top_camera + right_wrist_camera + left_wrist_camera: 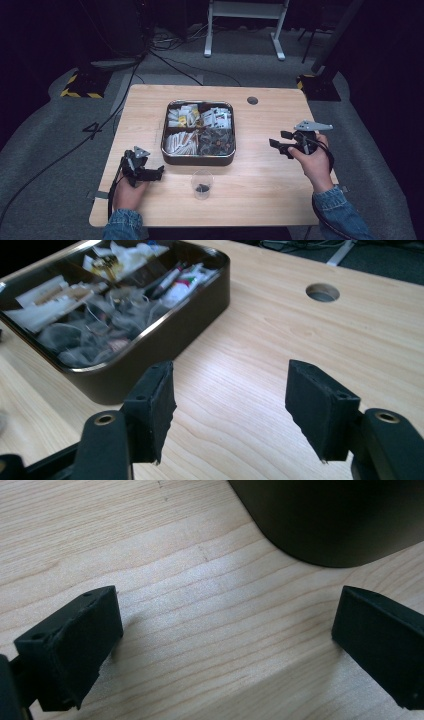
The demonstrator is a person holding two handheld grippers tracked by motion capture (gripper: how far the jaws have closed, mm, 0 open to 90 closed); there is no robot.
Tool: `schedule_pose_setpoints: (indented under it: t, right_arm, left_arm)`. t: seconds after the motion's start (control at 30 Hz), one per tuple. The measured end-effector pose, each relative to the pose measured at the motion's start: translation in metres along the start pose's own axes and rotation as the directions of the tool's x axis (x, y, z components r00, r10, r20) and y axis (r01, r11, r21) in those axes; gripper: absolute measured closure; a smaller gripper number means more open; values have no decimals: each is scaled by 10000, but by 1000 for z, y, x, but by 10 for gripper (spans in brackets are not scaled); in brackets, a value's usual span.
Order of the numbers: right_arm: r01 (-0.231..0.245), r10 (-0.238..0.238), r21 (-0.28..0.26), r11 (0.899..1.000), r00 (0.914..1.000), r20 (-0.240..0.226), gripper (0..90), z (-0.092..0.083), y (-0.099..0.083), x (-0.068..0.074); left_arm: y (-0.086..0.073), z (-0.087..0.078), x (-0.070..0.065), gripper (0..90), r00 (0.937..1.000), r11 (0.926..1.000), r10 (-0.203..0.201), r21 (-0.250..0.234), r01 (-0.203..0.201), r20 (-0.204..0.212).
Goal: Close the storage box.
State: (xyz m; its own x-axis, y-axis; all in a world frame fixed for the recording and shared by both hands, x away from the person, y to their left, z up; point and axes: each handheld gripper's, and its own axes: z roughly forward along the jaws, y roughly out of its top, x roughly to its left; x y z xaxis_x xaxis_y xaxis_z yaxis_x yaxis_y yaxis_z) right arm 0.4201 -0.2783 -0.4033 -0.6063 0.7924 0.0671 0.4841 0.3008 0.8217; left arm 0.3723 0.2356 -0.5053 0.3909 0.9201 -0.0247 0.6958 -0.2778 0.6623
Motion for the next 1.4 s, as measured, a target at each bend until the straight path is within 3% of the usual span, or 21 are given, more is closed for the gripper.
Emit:
schedule_pose_setpoints:
  t: [0.37,0.53,0.67,0.87,1.1,1.3,1.4]
  right_arm:
    - [-141,121,380,9992,9986,511,355,6,-26,-26]
    - [-577,547,551,9968,9970,543,351,9,-44,-42]
    - [-672,629,698,9953,9961,618,346,11,-60,-50]
    - [-567,524,773,9954,9970,566,342,13,-71,-56]
    - [-769,712,773,9940,9947,742,288,16,-88,-62]
    - [-572,492,1235,9907,9966,666,242,19,-99,-61]
    - [-289,179,1235,9919,9958,899,201,22,-100,-61]
  left_arm:
    - [0,0,0,2,10000,10000,22,7,-22,27]
    - [0,0,0,2,10000,10000,8,18,-8,27]
    - [0,0,0,2,10000,10000,-3,7,3,24]
    - [0,0,0,2,10000,10000,0,11,0,26]
    - [0,0,0,2,10000,10000,1,11,-1,26]
    - [0,0,0,2,10000,10000,-4,9,4,26]
    - [1,1,1,2,10000,10000,35,-12,-35,-9]
